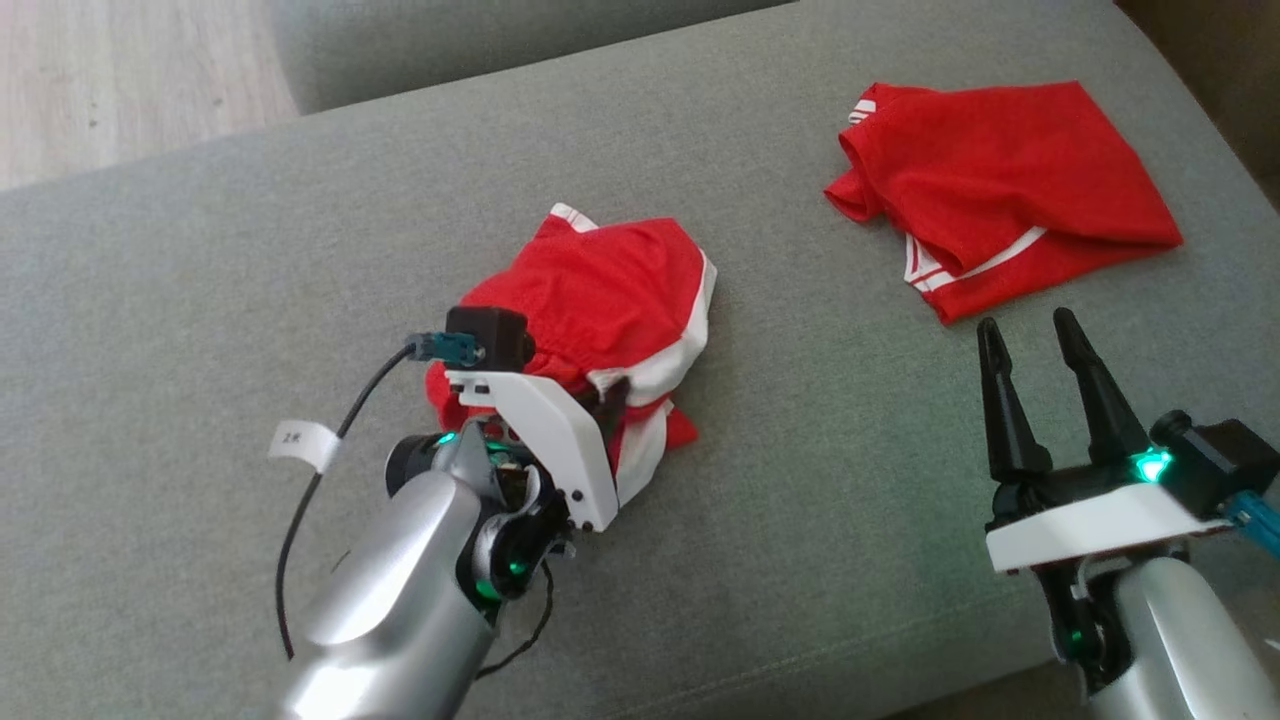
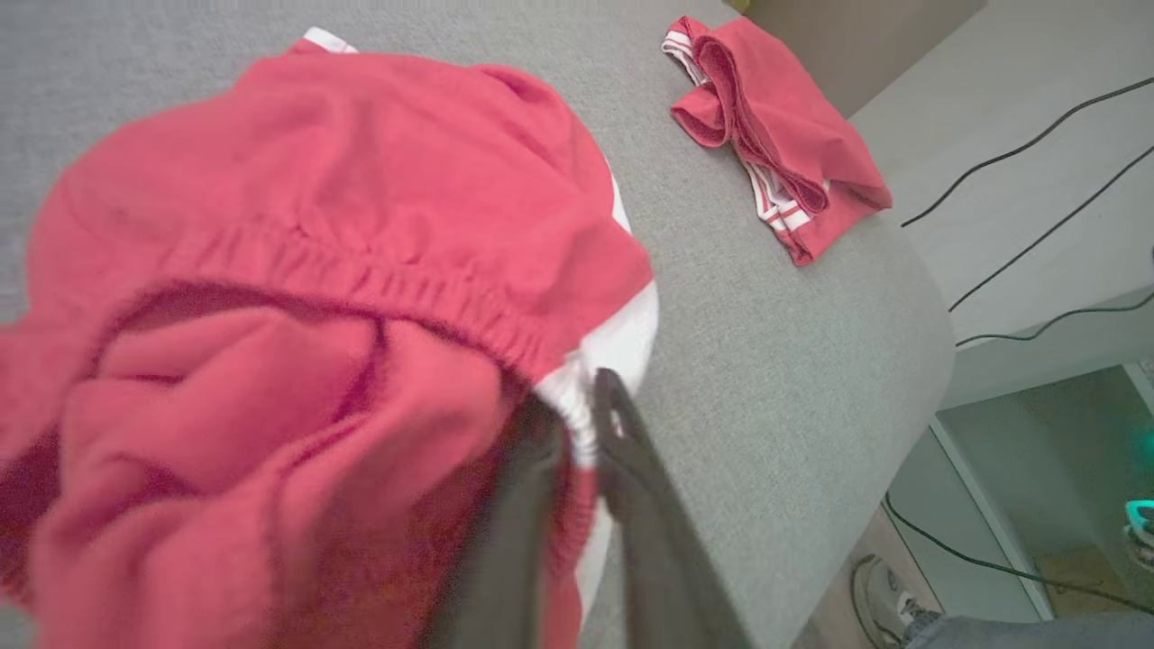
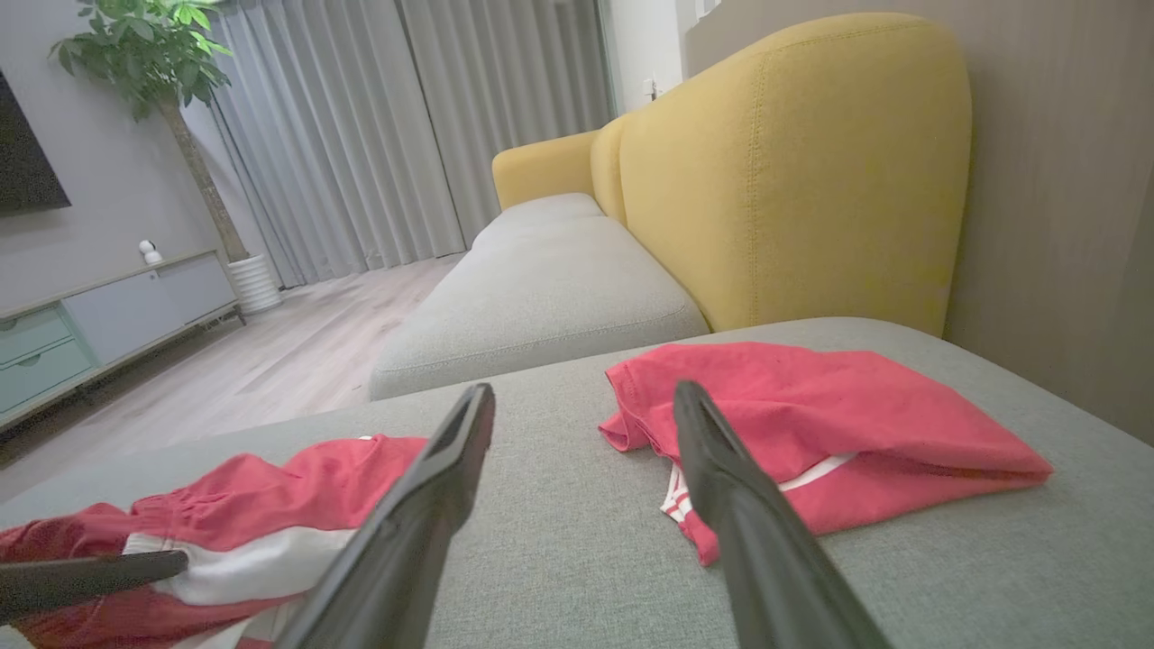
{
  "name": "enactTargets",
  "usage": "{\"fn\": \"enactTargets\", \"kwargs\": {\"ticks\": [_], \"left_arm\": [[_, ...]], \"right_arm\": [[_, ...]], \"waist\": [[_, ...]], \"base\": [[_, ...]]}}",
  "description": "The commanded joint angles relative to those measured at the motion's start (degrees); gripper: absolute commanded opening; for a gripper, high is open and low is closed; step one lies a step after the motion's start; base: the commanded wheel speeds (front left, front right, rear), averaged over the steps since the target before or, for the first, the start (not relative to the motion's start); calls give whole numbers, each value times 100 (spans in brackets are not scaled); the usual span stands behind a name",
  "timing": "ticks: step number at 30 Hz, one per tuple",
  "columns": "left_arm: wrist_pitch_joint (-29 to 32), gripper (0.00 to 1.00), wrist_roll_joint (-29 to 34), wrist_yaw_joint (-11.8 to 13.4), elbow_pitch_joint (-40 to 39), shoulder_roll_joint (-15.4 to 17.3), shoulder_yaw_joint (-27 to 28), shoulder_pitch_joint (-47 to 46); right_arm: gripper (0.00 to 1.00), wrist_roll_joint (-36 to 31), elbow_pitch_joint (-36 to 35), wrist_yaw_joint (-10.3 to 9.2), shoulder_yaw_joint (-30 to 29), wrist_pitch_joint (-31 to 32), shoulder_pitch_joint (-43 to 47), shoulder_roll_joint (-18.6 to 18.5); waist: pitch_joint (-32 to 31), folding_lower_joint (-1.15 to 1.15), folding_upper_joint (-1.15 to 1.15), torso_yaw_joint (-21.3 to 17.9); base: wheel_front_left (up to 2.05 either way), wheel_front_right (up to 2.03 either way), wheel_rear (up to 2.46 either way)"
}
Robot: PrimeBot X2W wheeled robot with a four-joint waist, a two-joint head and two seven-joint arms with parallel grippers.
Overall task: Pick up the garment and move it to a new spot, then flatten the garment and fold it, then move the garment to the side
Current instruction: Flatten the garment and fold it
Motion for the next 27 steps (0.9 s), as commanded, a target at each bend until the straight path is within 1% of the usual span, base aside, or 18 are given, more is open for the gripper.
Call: {"fn": "enactTargets", "kwargs": {"ticks": [1, 5, 8, 11, 13, 14, 18, 21, 25, 27], "left_arm": [[-145, 0, -24, -28, -97, 11, 98, -333], [-362, 0, -117, -72, -140, 9, 72, -371], [-464, 0, -253, -110, -450, 44, 196, -324], [-440, 0, -417, -84, -984, 237, 427, -223], [-356, 0, -472, -2, -1398, 478, 602, -140], [-356, 0, -472, -2, -1398, 478, 602, -140], [-19, 0, -577, 208, -2151, 1072, 919, 196], [199, 0, -655, 343, -2524, 1518, 1126, 632], [222, 0, -594, 552, -2733, 1960, 1299, 1344], [114, 0, -420, 697, -2670, 2154, 1349, 1664]], "right_arm": [[100, 19, -143, -4, 83, -75, -174, -53], [100, 26, -93, -4, 60, -97, -137, -50], [100, 18, -87, -4, 34, -104, -87, -60], [100, 1, -93, -4, -13, -100, -23, -49], [100, -11, -97, -4, -44, -88, 25, -35], [100, -11, -97, -4, -44, -88, 25, -35], [100, -24, -119, -4, -74, -59, 111, -5], [100, -21, -137, -4, -90, -42, 138, 3], [100, -16, -174, -4, -107, -35, 170, -10], [100, -15, -201, -4, -119, -26, 188, -22]], "waist": [[-51, -1, 0, 49], [-179, -1, 0, 231], [-306, -1, 0, 427], [-426, -1, 0, 637], [-499, -1, 0, 779], [-499, -1, 0, 779], [-592, -1, 0, 1017], [-589, -1, 0, 1133], [-547, -1, 0, 1217], [-518, -1, 0, 1241]], "base": [[0, 0, 0], [0, 0, 0], [0, 0, 0], [0, 0, 0], [0, 0, 0], [0, 0, 0], [0, 0, 0], [0, 0, 0], [0, 0, 0], [0, 0, 0]]}}
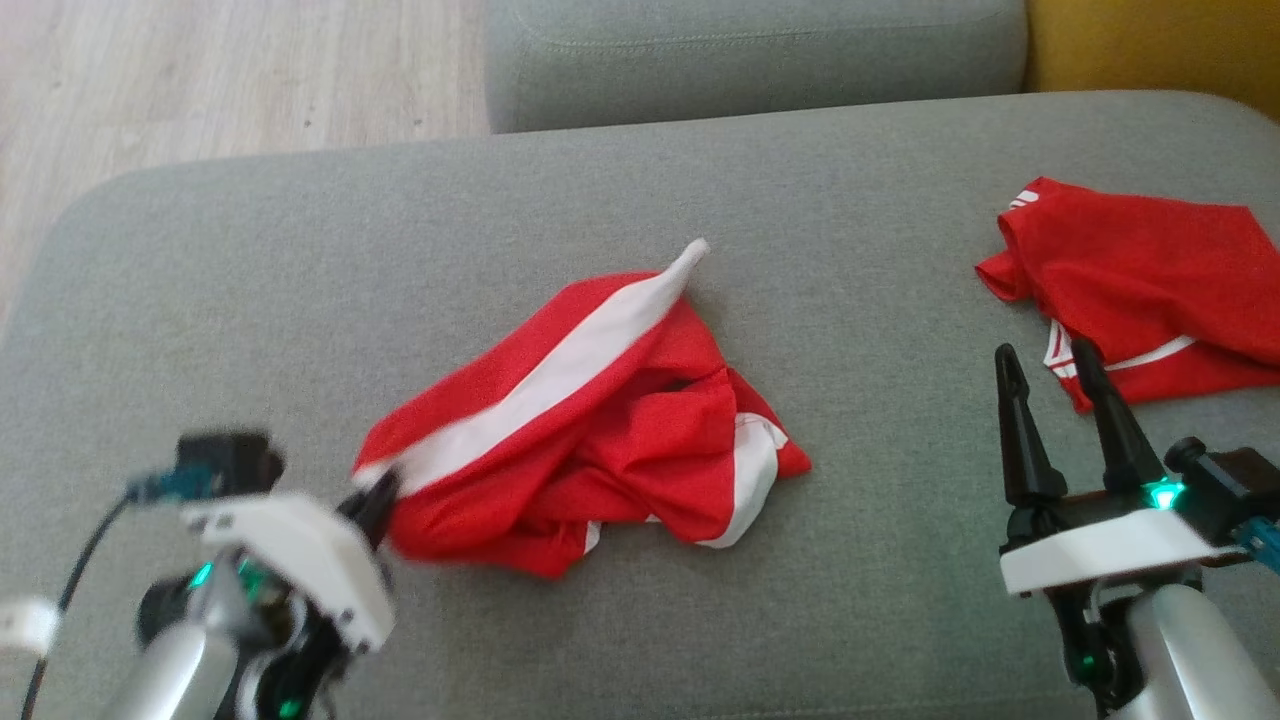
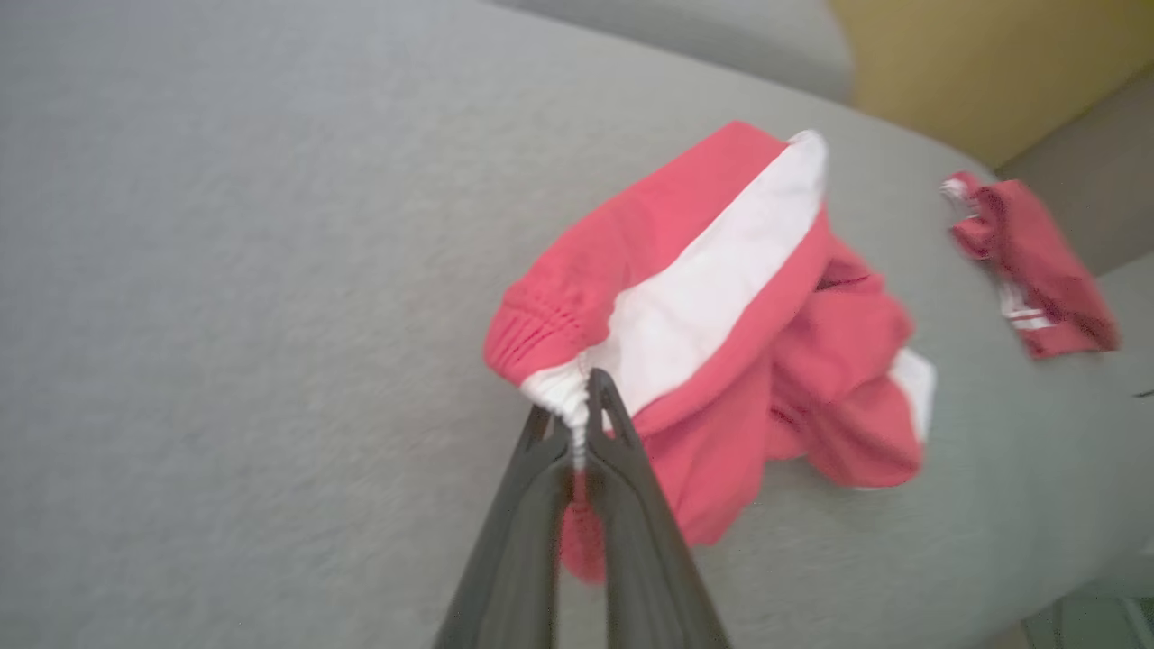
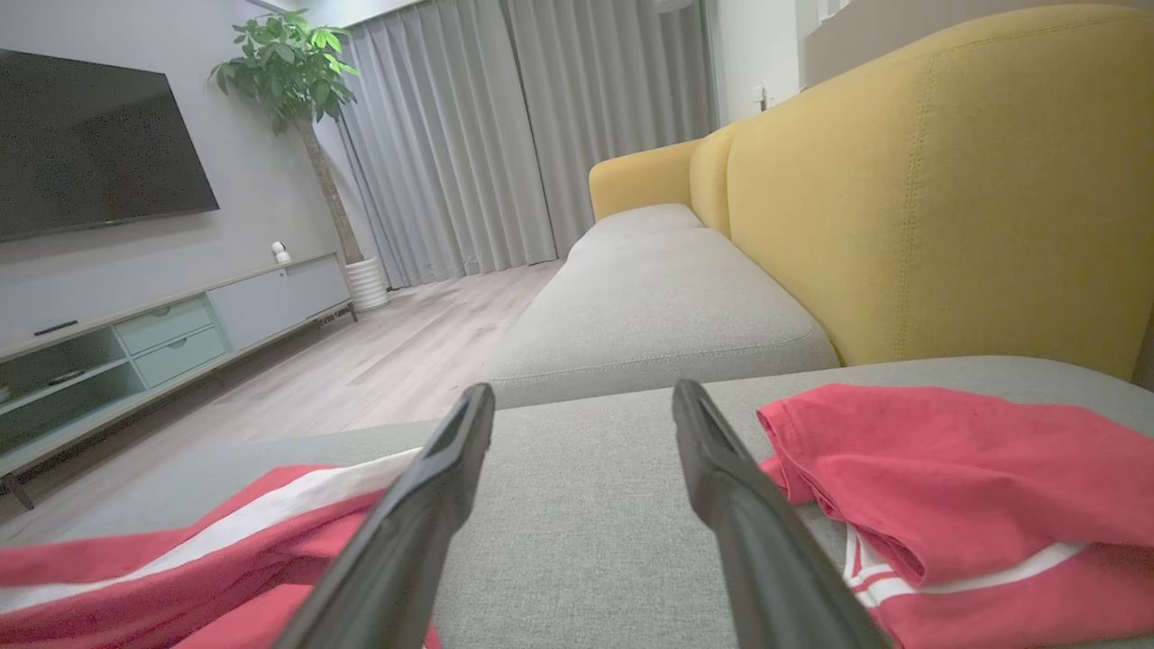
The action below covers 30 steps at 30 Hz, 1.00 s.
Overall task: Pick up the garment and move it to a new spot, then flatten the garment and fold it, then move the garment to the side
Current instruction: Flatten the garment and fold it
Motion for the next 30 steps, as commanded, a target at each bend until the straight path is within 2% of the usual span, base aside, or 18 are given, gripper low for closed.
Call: {"fn": "enactTargets", "kwargs": {"ticks": [1, 3, 5, 6, 7, 8, 12, 17, 22, 26, 30], "left_arm": [[-132, 0, 117, 72, -119, 226, 350, -209], [-310, 0, 267, 158, 40, 297, 364, -17], [-494, 0, 276, 127, 266, 244, 364, 95], [-585, 7, 313, 69, 382, 228, 322, 112], [-713, 64, 325, 35, 486, 173, 318, 107], [-842, 100, 337, -18, 572, 116, 306, 88], [-1431, 100, 532, -111, 627, 29, 332, -22], [-2215, 100, 1026, 293, 73, 145, 612, -14], [-2898, 100, 1341, 594, -303, 53, 730, 241], [-3003, 100, 1385, 576, -283, -180, 477, 314], [-3033, 100, 1476, 493, -182, -413, 157, 164]], "right_arm": [[100, -10, -214, -4, 62, 6, -74, -91], [100, -6, -231, -4, 47, 31, -58, -123], [100, 2, -243, -4, 35, 57, -42, -157], [100, 6, -247, -4, 42, 73, -37, -170], [100, 11, -249, -4, 48, 89, -34, -182], [100, 11, -249, -4, 55, 102, -32, -188], [100, -7, -255, -4, 67, 150, -4, -182], [100, -1, -265, -4, 65, 181, 76, -196], [100, 2, -272, -4, 84, 211, 122, -171], [100, 97, -264, -4, 221, 383, -76, -225], [100, 349, -104, -4, 474, 858, -667, -407]], "waist": [[28, 0, 0, 21], [60, 0, 0, 47], [80, 0, 0, 81], [87, 0, 0, 91], [90, 0, 0, 103], [84, 0, 0, 113], [-6, 0, 0, 149], [-127, 0, 0, 176], [-159, 0, 0, 240], [-83, 0, 0, 462], [84, 0, 0, 852]], "base": [[0, 0, 0], [0, 0, 0], [0, 0, 0], [0, 0, 0], [0, 0, 0], [0, 0, 0], [0, 0, 0], [0, 0, 0], [0, 0, 0], [0, 0, 0], [0, 0, 0]]}}
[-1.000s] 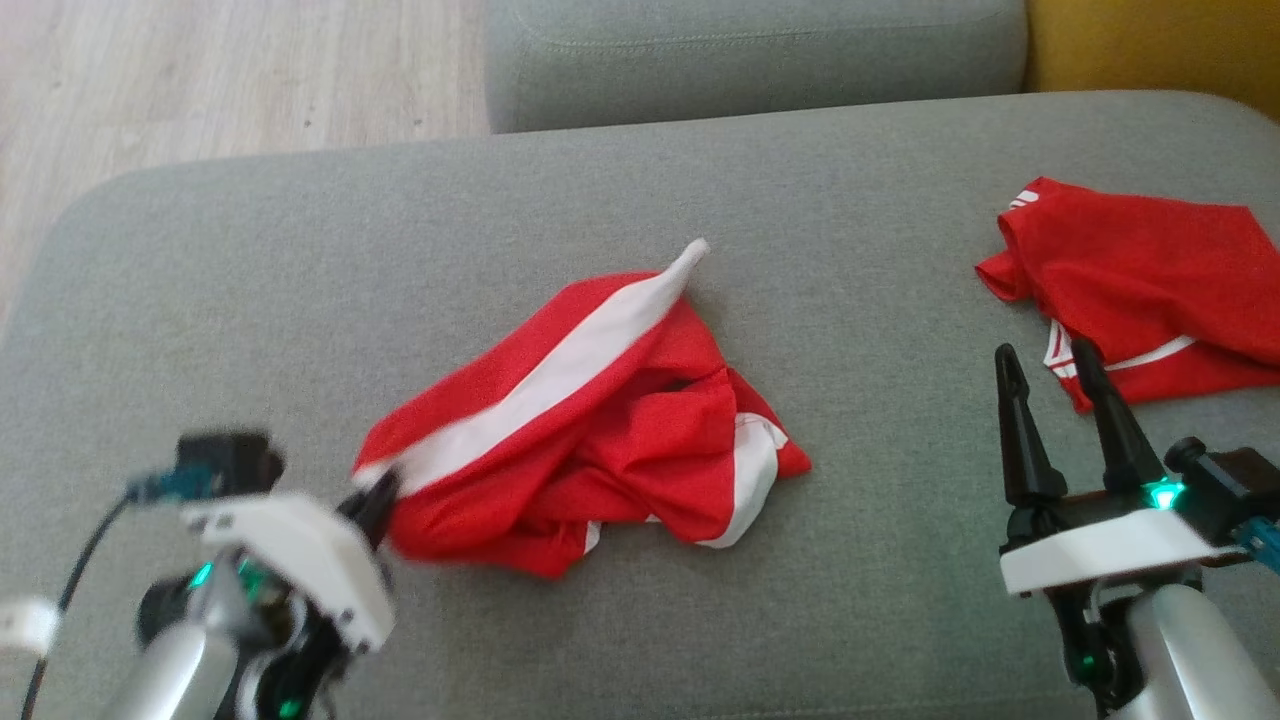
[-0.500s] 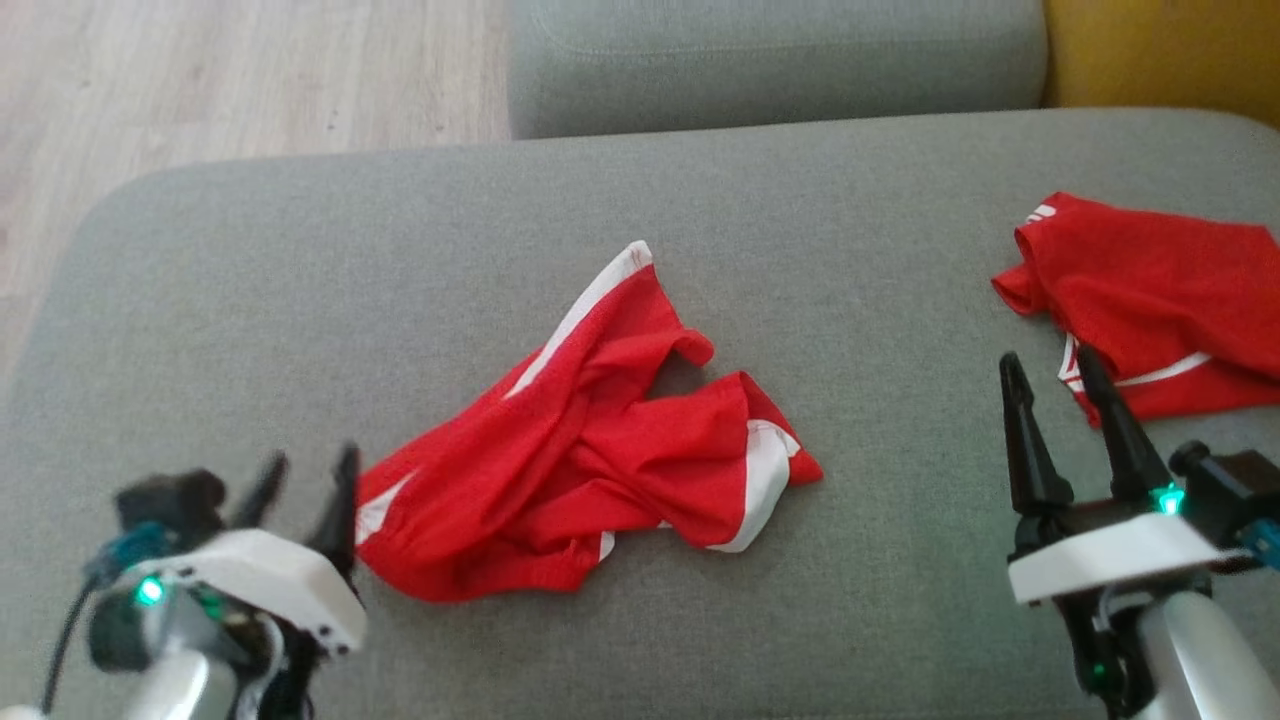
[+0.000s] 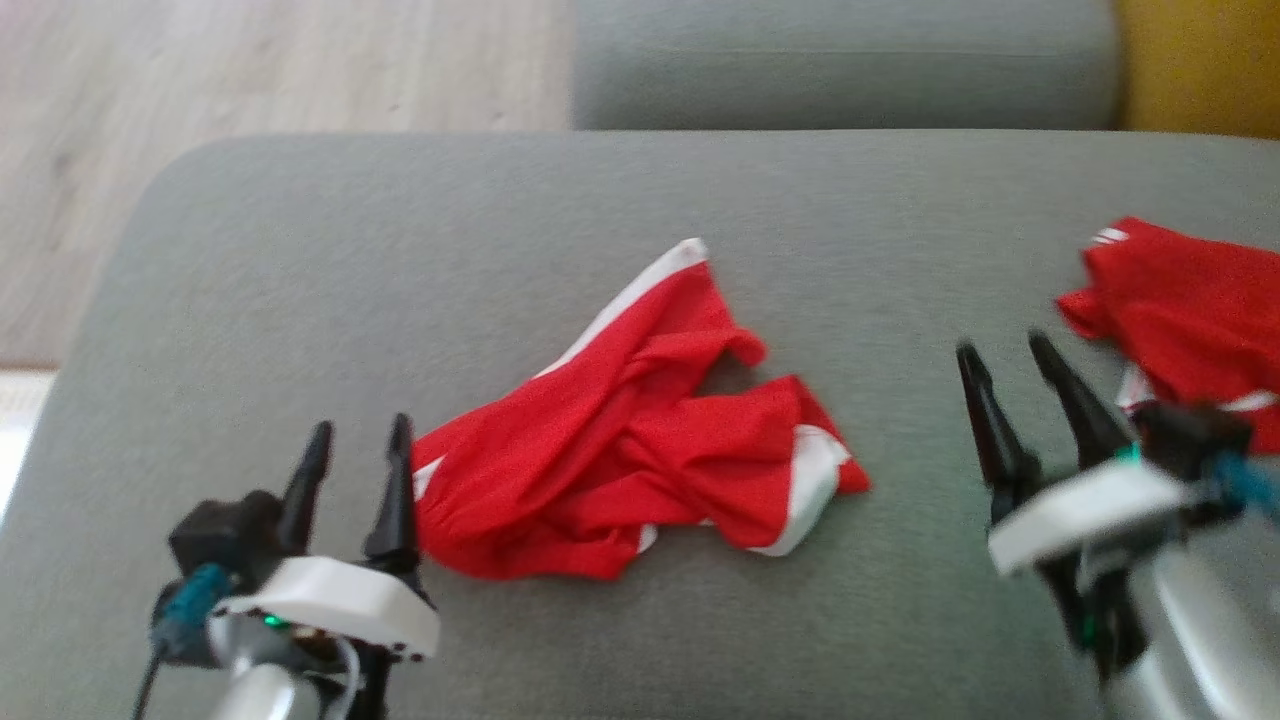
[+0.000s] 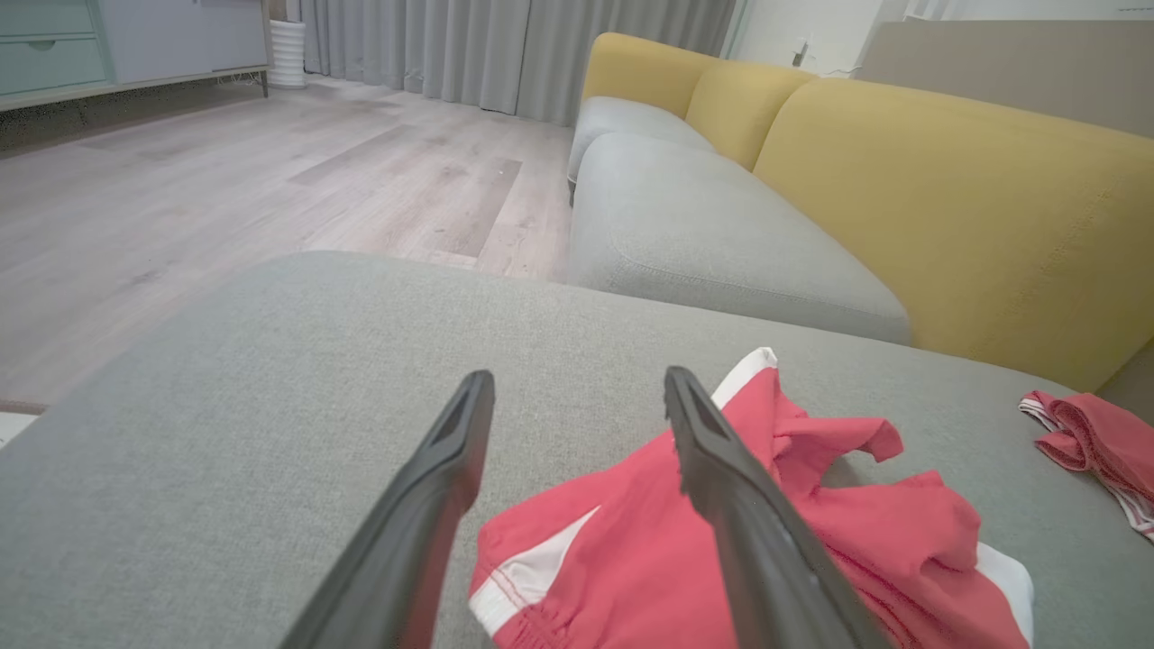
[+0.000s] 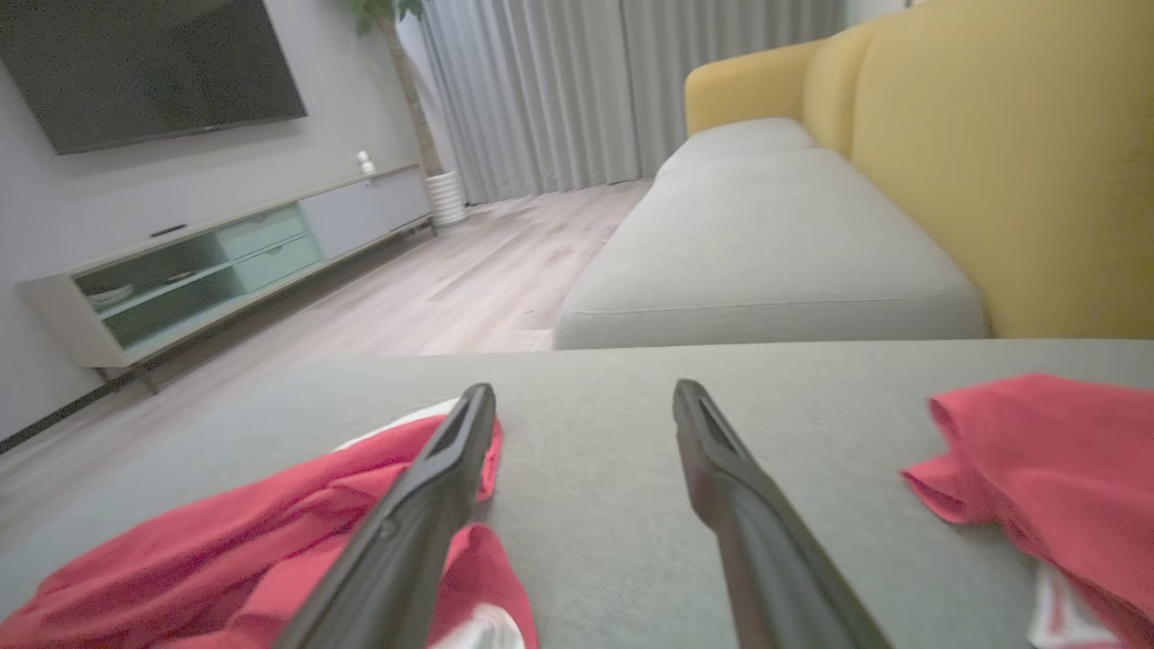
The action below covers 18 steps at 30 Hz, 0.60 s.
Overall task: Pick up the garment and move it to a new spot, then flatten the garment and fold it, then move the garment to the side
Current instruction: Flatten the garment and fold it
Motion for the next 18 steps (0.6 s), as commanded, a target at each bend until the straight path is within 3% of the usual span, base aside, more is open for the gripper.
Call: {"fn": "enactTargets", "kwargs": {"ticks": [1, 7, 18], "left_arm": [[-69, 100, 63, -53, -89, -34, 122, -413], [-185, 100, 141, -172, 100, -294, -133, -667], [-469, 100, 226, -439, 655, -886, -410, -1123]], "right_arm": [[100, 237, -61, -4, 262, 296, -809, -231], [100, 798, 565, -4, 736, 1094, -1986, -520], [100, 1995, 2964, -4, 1639, 2920, -4028, -1028]], "waist": [[212, 0, 0, 407], [488, 0, 0, 996], [1087, 0, 0, 2159]], "base": [[0, 0, 0], [0, 0, 0], [0, 0, 0]]}}
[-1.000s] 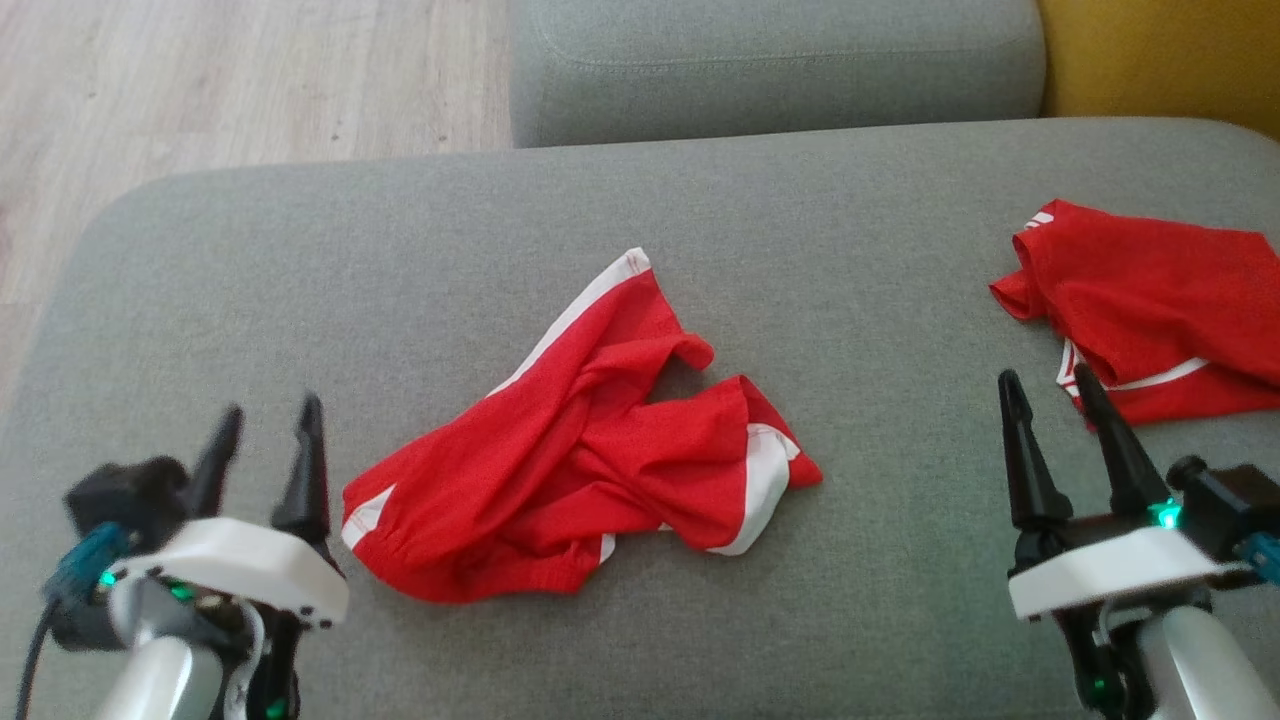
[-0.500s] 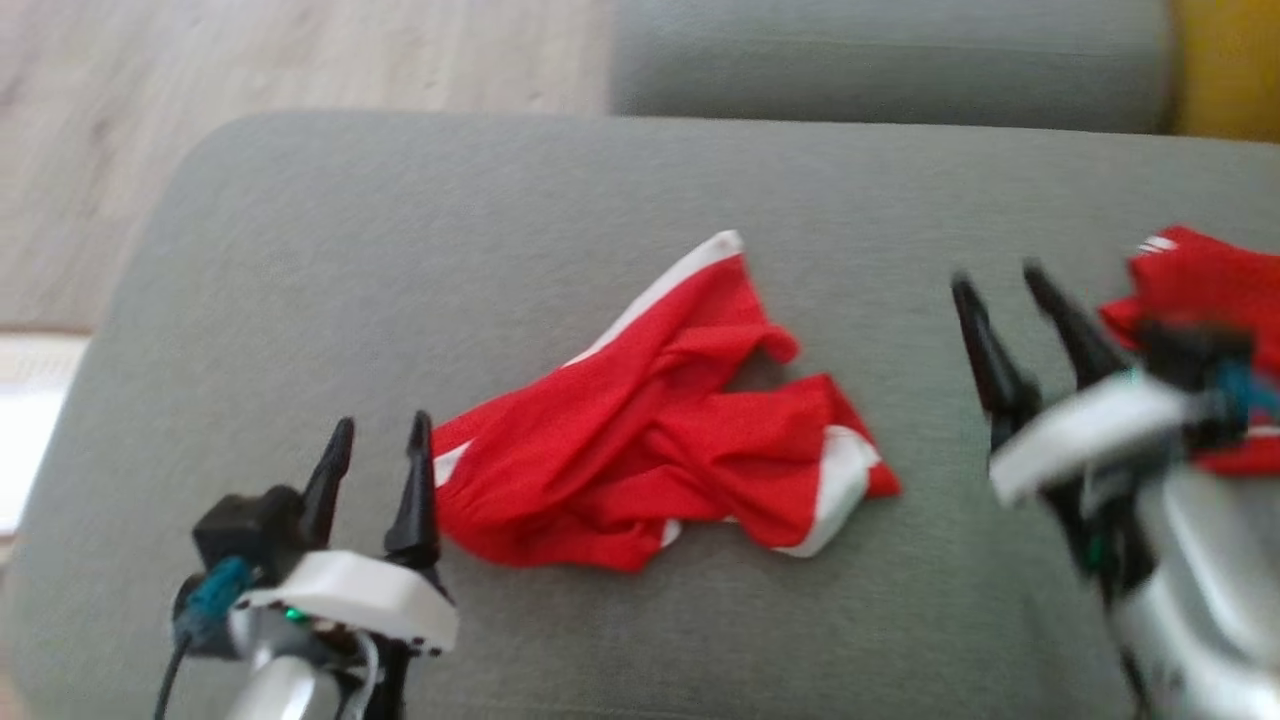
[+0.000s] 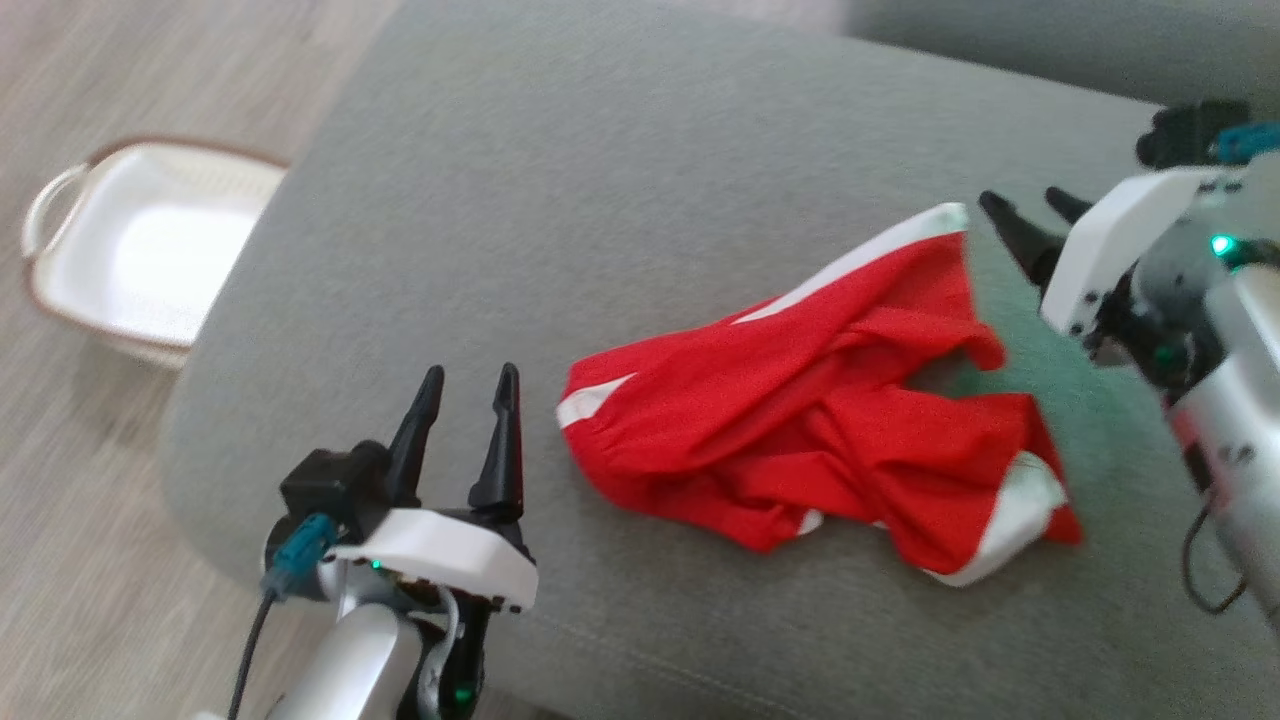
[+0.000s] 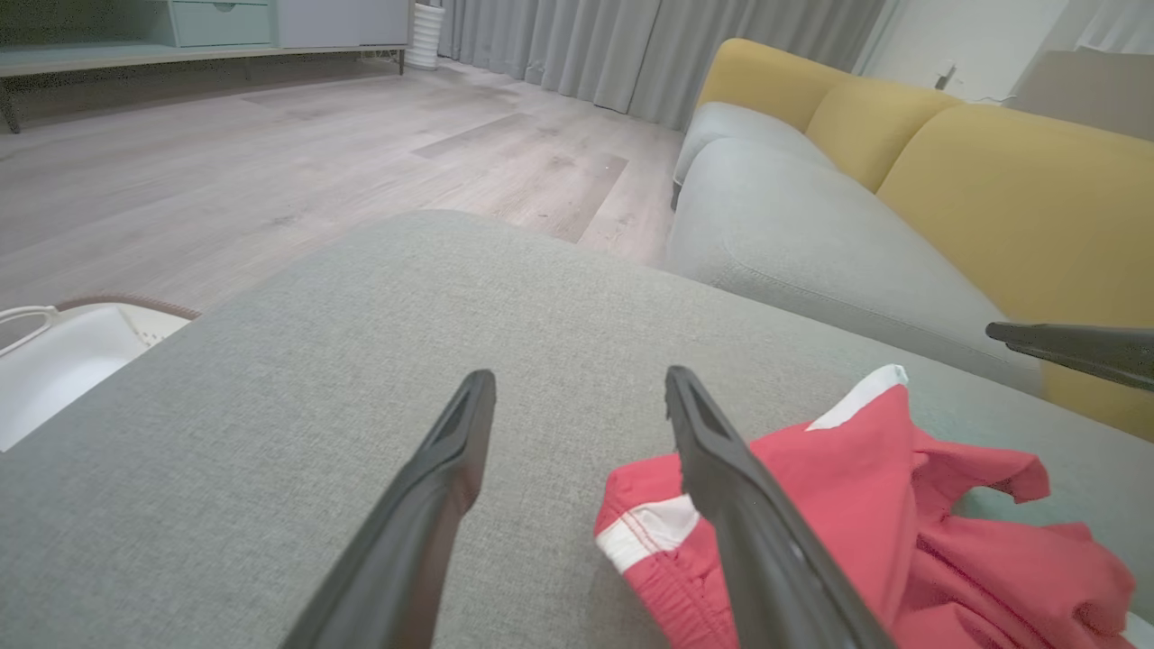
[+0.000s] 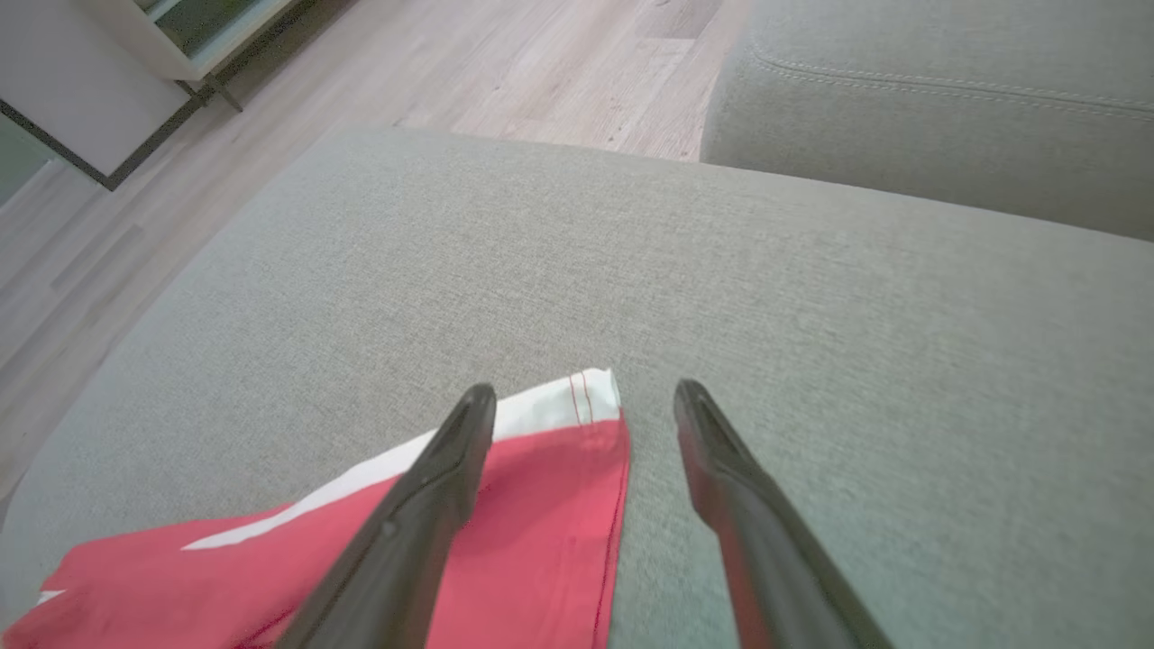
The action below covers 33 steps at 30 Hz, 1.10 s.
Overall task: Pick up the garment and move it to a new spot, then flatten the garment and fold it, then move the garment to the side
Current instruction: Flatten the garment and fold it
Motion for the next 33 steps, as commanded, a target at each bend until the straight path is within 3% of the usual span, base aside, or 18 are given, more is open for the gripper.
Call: {"fn": "enactTargets", "kwargs": {"ticks": [1, 8, 14, 15, 17, 27, 33], "left_arm": [[-66, 100, 65, -46, -114, -14, 167, -314], [-115, 100, 120, -133, 71, -196, 191, -401], [-128, 100, 153, -162, 138, -241, 291, -333], [-129, 100, 159, -169, 144, -254, 303, -332], [-131, 100, 173, -180, 154, -276, 326, -338], [-133, 100, 273, -161, 208, -80, 649, -276], [-56, 100, 279, -79, 111, 175, 795, -166]], "right_arm": [[100, 56, -18, -4, 113, 76, -312, -99], [100, 297, 970, -4, 382, 732, -780, -176], [100, 501, 1285, -4, 577, 1220, -818, -90], [90, 538, 1273, -4, 595, 1188, -809, -94], [0, 586, 1217, -4, 697, 1170, -785, -105], [0, 1094, 195, -4, 1138, -140, -718, 31], [0, 1496, -564, -4, 1447, -325, -489, -145]], "waist": [[268, 0, 0, 339], [458, 0, 0, 683], [484, 0, 0, 703], [491, 0, 0, 699], [506, 0, 0, 665], [44, 0, 0, -73], [-321, 0, 0, -611]], "base": [[0, 0, 0], [0, 0, 0], [0, 0, 0], [0, 0, 0], [0, 0, 0], [0, 0, 0], [0, 0, 0]]}}
